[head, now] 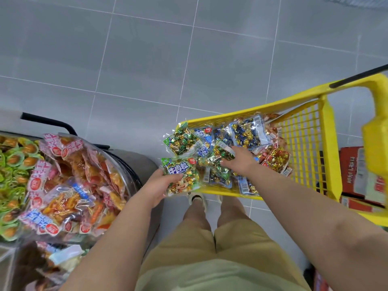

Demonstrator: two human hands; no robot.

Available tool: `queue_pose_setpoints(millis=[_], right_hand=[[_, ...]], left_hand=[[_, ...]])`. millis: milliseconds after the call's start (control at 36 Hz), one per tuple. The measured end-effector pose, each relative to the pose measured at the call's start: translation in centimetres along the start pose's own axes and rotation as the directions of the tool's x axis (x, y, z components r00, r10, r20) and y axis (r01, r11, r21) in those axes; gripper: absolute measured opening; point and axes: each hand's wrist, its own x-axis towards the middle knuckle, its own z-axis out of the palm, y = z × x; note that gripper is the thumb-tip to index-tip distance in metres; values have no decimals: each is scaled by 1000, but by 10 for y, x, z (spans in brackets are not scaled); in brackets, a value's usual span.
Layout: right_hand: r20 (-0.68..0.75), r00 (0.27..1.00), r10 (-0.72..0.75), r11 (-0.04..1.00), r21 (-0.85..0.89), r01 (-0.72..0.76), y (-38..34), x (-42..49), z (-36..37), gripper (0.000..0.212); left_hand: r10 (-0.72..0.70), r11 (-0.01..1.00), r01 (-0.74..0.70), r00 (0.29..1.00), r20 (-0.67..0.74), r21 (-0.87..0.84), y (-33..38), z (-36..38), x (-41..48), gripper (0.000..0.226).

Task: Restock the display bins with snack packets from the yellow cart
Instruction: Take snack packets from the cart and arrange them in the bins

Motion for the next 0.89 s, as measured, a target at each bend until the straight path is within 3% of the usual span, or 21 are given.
queue_pose_setpoints(millis=[83,194,306,389,444,500,556,639,694,778,889], right_hand=[[-37,999,31,987,-156,-36,0,5,6,81],[-29,994,108,985,-131,-111,1,2,7,82],[50,993,106,991,80,-110,7,-5,10,71],[35,994,101,940,323,-107,8,-18,7,80],[-58,994,94,881,470,-56,5,-28,2,78],[-195,977,84,870,492,23,0,-38,-3,71],[-374,927,-2,907,390,159,-8,-52,-9,58],[-529,770,-356,880,87,467,-27,-75,-15,43],[-440,689,-576,798,-120,591,-37,-84,-12,51],[-252,638,-728,685,-292,667,-49,-91,1,68],[-38,599,-800,564,-387,730,-58,-91,20,67]], left_hand=[[0,1000,-1,1000,-25,-12,-6,-7,0,32],[3,999,-5,999,-39,-43,-7,-13,-2,25],[-19,999,15,997,-79,-48,-5,-17,-2,24],[-21,997,15,996,-92,-72,0,-15,-6,19],[-12,996,3,995,-95,-95,4,-10,-8,24],[-12,992,0,996,-94,-124,9,-5,-9,30],[-7,989,-6,997,-83,-151,14,2,-11,31],[-9,976,2,999,-33,-219,23,12,-17,36],[15,958,1,998,55,-287,28,17,-20,50],[88,949,-14,971,221,-316,35,19,-24,71],[113,962,-43,961,252,-268,34,8,-32,52]])
